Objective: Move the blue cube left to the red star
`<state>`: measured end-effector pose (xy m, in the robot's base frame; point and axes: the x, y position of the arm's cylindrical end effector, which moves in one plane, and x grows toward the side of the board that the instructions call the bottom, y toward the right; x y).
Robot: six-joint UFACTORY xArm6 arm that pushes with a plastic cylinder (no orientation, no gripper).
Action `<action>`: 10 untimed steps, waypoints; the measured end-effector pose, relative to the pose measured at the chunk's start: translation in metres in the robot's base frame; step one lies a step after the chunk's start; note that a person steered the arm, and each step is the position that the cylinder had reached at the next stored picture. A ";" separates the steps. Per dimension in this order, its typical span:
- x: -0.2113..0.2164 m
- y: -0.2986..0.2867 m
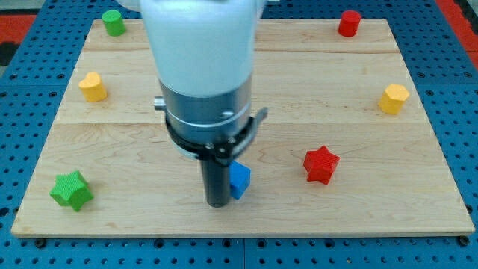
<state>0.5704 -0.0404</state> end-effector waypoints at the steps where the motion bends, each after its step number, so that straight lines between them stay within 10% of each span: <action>1: -0.005 -0.036; 10: 0.028 0.010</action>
<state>0.5981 -0.0302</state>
